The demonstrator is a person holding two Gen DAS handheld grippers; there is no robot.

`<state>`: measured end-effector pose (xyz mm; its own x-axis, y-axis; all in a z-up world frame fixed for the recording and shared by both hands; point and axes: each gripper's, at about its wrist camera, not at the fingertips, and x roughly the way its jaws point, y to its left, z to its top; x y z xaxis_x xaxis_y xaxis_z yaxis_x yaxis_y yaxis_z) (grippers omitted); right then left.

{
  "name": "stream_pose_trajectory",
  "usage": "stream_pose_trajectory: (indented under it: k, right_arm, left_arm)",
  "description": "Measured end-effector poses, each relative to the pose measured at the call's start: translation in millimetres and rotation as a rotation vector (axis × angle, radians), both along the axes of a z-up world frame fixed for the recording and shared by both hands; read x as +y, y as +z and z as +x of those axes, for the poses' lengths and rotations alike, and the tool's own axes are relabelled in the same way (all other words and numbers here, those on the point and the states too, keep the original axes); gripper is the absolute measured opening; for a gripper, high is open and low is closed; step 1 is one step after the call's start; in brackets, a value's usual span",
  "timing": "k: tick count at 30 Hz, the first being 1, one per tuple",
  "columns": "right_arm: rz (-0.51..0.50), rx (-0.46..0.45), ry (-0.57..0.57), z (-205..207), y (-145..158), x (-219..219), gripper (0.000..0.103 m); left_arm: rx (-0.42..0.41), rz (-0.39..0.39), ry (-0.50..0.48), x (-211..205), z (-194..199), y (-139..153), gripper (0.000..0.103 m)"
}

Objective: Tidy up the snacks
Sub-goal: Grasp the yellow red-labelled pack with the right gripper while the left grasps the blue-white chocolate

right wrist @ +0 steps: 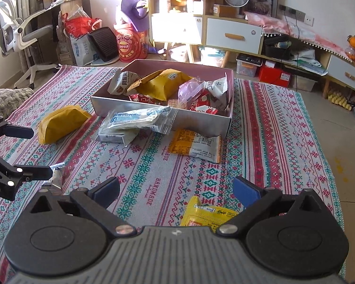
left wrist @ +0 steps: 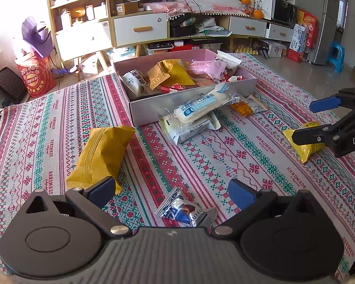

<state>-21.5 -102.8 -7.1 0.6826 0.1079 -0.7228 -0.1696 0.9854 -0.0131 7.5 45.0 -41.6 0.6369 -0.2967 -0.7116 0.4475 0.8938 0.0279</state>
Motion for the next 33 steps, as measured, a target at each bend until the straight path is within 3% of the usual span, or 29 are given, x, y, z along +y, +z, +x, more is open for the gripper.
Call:
stream_pose_trajectory:
  k: [6,16,20,23,28,33]
  right_arm:
    - [-0.065,0.046,0.018,-10,-16,-2,0.102]
    - [-0.171,0.058,0.078,-13,-17,-15,0.102]
    - [-0.241,0.088,0.095,-3,-26,-19,0.099]
    - [-0.23,0.098,0.1,1,-29,-23,0.098]
    - [-0.145,0.13,0.09,9,-28,-30,0.087]
    - [-0.071,0.152,0.085,11,-26,-31,0.067]
  left_arm:
    - [0.053,-0.002,-0.065,-8,-1,-11,0.103]
    - [0.184,-0.062,0.065,0,12,-25,0.103]
    - [0.212,-0.043,0.095,-5,12,-26,0.102]
    - [0.223,-0.049,0.099,-9,10,-23,0.094]
    - [0.223,-0.045,0.122,-5,10,-19,0.07]
    - [0.221,-0.041,0.127,-2,11,-18,0.063]
